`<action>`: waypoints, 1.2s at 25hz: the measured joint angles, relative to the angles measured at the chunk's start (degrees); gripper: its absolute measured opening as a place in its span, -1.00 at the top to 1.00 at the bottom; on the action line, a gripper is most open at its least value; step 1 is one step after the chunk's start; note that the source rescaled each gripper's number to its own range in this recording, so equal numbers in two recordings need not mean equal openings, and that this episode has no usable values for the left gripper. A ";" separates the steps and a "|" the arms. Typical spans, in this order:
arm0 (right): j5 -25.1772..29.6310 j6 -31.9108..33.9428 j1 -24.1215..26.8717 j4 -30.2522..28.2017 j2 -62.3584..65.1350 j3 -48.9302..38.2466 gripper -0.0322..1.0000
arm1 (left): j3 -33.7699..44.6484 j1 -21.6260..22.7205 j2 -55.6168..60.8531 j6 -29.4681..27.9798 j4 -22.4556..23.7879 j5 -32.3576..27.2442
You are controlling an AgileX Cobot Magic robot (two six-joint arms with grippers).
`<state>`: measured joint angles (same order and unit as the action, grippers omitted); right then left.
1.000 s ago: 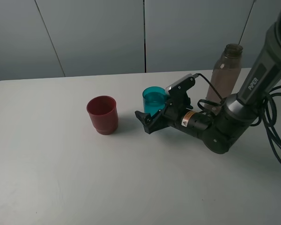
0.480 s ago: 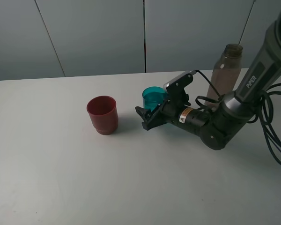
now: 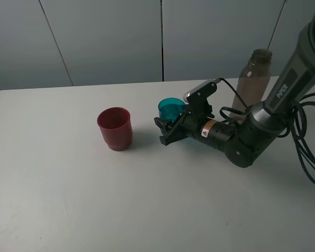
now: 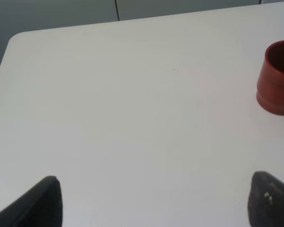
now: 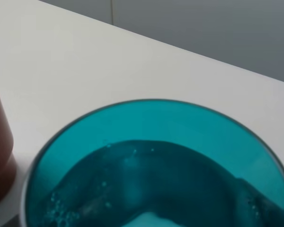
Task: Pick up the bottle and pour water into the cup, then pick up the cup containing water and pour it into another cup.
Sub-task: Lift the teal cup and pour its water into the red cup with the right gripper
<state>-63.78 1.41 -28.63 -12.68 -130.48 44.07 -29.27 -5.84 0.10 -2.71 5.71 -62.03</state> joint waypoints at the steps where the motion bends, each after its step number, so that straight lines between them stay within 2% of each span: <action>1: 0.00 0.00 0.00 0.00 0.00 0.00 0.76 | 0.00 0.00 0.00 0.00 0.00 0.00; 9: 0.00 0.00 0.00 0.00 0.00 0.00 0.76 | 0.00 0.00 0.00 0.00 0.00 0.00; 12: 1.72 0.00 0.00 0.00 0.68 0.00 0.76 | 0.00 0.00 0.00 0.00 0.00 0.00; 18: 12.00 -0.77 0.00 -2.27 7.45 0.14 0.76 | 0.00 0.00 0.00 0.00 0.00 0.00; 23: 24.03 -0.86 0.00 -8.48 14.21 3.21 0.76 | 0.00 0.00 0.00 0.00 0.00 0.00; 30: 33.68 -0.50 -2.08 -12.68 19.56 6.58 0.76 | 0.00 0.00 0.00 0.00 0.00 0.00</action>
<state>-30.10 0.90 -30.71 -25.36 -110.93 50.65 -29.27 -5.84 0.10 -2.71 5.71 -62.03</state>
